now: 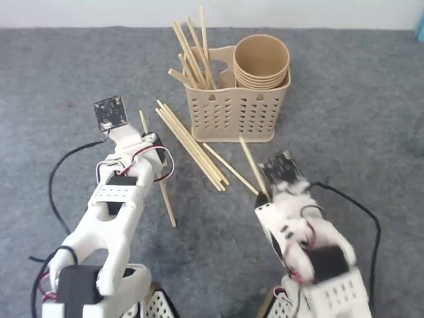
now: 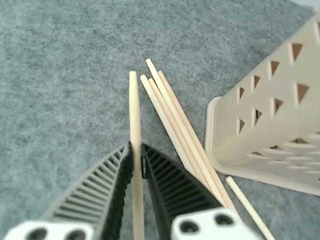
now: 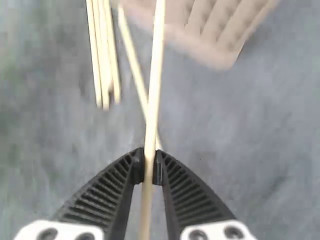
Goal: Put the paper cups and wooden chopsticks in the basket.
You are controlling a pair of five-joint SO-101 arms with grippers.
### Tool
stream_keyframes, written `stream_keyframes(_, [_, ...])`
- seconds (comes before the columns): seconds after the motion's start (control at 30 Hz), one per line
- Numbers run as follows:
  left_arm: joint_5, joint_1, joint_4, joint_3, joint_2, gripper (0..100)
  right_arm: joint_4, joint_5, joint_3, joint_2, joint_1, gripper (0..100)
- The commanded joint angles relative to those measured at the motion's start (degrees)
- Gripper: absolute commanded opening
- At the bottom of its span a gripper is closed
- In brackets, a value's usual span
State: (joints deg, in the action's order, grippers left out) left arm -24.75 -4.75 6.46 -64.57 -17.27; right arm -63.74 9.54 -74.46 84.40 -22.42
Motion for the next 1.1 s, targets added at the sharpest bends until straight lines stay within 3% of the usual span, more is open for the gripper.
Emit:
stream_keyframes(0.0, [0.44, 0.0, -1.32, 2.68, -0.09, 1, 1.01, 0.53, 0.09, 18.95, 0.4, 0.8])
stream_keyframes(0.13, [0.44, 0.0, -1.32, 2.68, 0.0, 1, 10.86, 0.53, 0.44, 18.51, 0.4, 0.8])
stream_keyframes(0.57, [0.53, 0.0, -1.32, 2.68, 0.0, 1, 57.1, -3.52, 0.53, 9.98, 0.4, 0.8])
stream_keyframes(0.83, [0.53, 0.0, -1.32, 2.68, 0.0, 1, 88.84, -6.68, 1.67, -5.93, -4.35, 0.8])
stream_keyframes(0.97, [0.53, 0.0, -1.32, 2.68, 0.0, 1, 95.78, -6.95, 9.23, -19.03, -6.02, 0.8])
stream_keyframes(1.07, [0.53, 0.0, -1.32, 2.77, 0.0, 1, 97.98, -12.31, 17.41, -29.76, -5.41, 0.9])
